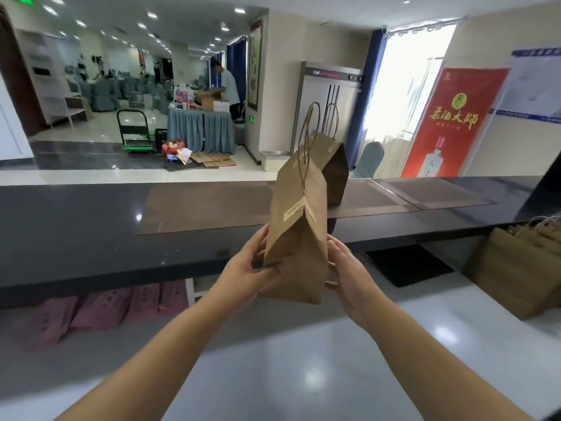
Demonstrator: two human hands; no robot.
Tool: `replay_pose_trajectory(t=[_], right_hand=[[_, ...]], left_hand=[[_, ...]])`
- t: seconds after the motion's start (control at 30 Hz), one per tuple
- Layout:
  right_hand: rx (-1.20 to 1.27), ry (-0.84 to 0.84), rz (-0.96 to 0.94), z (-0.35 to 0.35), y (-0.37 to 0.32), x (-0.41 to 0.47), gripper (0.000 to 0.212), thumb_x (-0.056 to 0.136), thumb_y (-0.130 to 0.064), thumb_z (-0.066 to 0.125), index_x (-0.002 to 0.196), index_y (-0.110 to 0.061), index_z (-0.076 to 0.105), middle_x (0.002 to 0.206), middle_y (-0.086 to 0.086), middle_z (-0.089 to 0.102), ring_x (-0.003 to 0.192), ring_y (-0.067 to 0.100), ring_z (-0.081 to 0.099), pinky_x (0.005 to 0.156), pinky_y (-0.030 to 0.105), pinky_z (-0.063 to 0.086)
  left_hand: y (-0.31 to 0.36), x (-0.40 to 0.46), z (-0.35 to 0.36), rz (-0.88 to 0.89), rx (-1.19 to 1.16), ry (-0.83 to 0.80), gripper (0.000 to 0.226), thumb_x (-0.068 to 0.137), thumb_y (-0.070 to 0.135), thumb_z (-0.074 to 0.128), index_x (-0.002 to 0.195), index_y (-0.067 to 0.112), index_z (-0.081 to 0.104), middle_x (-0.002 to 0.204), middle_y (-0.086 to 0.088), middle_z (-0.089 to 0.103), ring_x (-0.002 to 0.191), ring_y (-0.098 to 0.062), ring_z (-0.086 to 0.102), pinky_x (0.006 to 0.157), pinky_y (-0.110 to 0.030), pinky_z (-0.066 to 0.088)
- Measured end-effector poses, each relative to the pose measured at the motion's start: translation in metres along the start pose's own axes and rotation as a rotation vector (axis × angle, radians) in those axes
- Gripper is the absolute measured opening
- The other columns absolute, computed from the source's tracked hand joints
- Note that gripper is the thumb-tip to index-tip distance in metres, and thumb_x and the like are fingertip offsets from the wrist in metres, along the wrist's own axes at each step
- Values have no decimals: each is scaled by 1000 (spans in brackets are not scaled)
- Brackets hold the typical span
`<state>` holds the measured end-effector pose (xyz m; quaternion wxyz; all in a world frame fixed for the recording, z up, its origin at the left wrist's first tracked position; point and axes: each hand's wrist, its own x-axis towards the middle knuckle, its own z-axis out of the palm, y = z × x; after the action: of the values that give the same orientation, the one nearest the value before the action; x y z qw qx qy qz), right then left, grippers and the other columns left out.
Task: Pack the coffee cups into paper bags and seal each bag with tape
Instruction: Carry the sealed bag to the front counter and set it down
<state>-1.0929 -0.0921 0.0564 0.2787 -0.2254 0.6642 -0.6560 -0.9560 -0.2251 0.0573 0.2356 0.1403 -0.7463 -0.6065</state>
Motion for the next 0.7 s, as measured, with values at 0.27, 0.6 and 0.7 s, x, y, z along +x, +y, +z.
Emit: replay_pose_trajectory(t=[0.27,0.6,0.7], right_hand=[[-56,-129,51,-47,-20,103,43,96,-49,43,136,-35,46,124,1,61,111,25,57,93,42,48],[38,-201,162,-78,-28,199,46,91,-55,47,132,-33,49,124,-2,56,107,20,53,78,33,49],[8,-216,109,-82,-21,218,62,81,-59,54,136,-32,45,133,-2,51,120,22,47,102,42,41]], left_hand=[[-10,87,36,-49,-26,135,74,86,7,63,136,49,28,114,26,48,109,-4,48,83,-20,46],[-25,178,67,-109,14,284,74,88,12,63,145,40,25,115,22,49,109,-4,47,89,-21,39],[-32,198,71,-114,-14,298,71,89,13,63,144,40,27,113,26,49,104,-2,49,87,-19,42]])
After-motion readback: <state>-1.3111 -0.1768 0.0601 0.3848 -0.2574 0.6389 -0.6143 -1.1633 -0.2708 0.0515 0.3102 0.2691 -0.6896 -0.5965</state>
